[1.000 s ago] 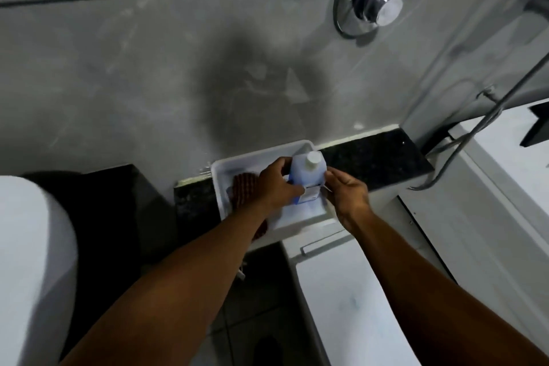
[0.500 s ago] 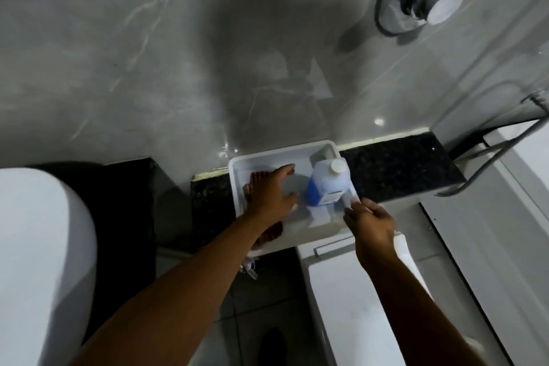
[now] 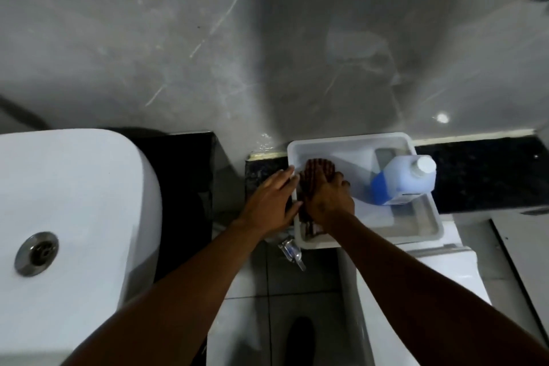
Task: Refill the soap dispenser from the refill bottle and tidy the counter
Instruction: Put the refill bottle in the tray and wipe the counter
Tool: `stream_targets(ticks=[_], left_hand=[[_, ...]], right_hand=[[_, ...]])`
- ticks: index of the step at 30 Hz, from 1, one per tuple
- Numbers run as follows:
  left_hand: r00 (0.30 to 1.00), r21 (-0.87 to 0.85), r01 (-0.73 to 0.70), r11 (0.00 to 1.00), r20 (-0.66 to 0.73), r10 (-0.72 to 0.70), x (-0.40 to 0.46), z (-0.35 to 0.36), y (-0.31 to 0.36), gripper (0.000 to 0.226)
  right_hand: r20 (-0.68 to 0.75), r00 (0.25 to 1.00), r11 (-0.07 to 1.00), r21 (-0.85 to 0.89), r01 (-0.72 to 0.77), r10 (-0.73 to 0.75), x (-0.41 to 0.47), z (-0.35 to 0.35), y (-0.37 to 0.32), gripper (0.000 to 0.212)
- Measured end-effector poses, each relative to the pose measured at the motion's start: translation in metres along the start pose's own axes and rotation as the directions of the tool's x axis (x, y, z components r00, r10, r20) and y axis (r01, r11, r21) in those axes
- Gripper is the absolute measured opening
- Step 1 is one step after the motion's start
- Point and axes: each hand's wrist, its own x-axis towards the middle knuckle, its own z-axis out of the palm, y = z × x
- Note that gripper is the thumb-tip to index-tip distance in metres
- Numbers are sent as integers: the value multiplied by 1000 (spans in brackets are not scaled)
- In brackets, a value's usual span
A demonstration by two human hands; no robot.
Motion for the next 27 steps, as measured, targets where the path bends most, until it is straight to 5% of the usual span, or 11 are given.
stream_targets(ticks=[12,19,27], left_hand=[[997,16,70,997,30,-70,-40,-31,20,70],[996,-65,47,997,84,-41,-157,-59,67,68],[999,-94,-39,995,-15,38,-367,-76,42,68]], right_hand=[[-175,983,970,242,-12,56,-33,-30,4,53],[-260,966,908,405,112,-4,-182,-41,-34,65],[-322,946,858,494,145,25,-364,16,-83,41]])
